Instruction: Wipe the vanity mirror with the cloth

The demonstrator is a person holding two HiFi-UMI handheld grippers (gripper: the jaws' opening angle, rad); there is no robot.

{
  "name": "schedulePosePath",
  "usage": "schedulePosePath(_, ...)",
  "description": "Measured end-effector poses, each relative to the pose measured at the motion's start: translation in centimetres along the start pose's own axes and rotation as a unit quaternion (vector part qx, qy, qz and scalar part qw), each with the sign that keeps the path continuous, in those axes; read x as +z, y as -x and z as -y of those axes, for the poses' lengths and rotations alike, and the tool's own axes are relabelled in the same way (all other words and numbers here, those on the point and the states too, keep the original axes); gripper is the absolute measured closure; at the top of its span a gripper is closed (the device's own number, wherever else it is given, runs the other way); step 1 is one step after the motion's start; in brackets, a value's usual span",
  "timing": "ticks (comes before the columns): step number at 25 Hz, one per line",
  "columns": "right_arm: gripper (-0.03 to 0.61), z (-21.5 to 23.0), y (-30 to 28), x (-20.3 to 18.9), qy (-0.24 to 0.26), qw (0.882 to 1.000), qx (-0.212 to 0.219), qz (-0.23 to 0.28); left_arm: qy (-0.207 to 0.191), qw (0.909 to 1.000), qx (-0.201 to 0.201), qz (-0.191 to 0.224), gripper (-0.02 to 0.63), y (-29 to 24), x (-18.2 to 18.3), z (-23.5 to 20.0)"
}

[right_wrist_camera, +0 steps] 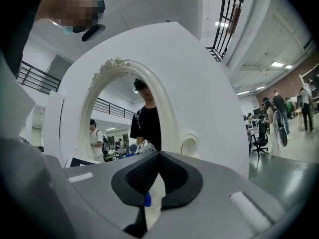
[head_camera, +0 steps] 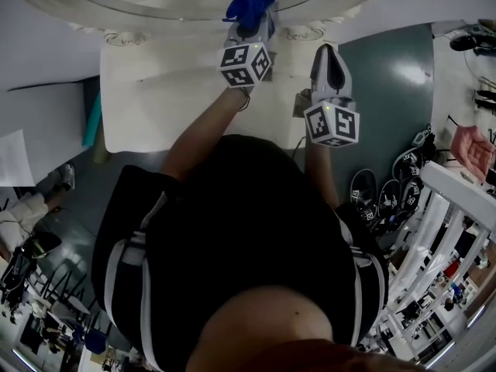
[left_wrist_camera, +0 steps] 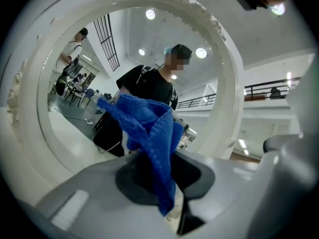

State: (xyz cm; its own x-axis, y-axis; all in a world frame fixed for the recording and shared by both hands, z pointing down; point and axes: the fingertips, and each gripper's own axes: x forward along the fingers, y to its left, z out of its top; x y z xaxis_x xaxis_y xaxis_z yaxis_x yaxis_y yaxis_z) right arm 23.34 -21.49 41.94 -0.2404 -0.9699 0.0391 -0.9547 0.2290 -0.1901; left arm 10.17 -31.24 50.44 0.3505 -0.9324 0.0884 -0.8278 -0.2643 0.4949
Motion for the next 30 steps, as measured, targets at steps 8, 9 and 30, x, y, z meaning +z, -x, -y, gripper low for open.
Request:
schedulePosePath(8,0.578,2.2,0.9,0.3,0.001,1.0,-0.016,0.004,-0.043,0.9976,-0.05,-0.023,0.552,-1.8,-1.4,4.3)
schedulePosePath(9,0.578,2.4,1.1,0.4,0.001,1.0,-0.017,0.004,-0.043,0.9975,-0.05,-0.024,0.552,-1.8,-1.5,4.4)
schedulePosePath(30,0.578,4.3,2.5,-0.9,-0.025,0.999,-0.032,0.009,-0.127,0.9695,-0.21,-0.015,0.554,-1.7,4.3,12.0)
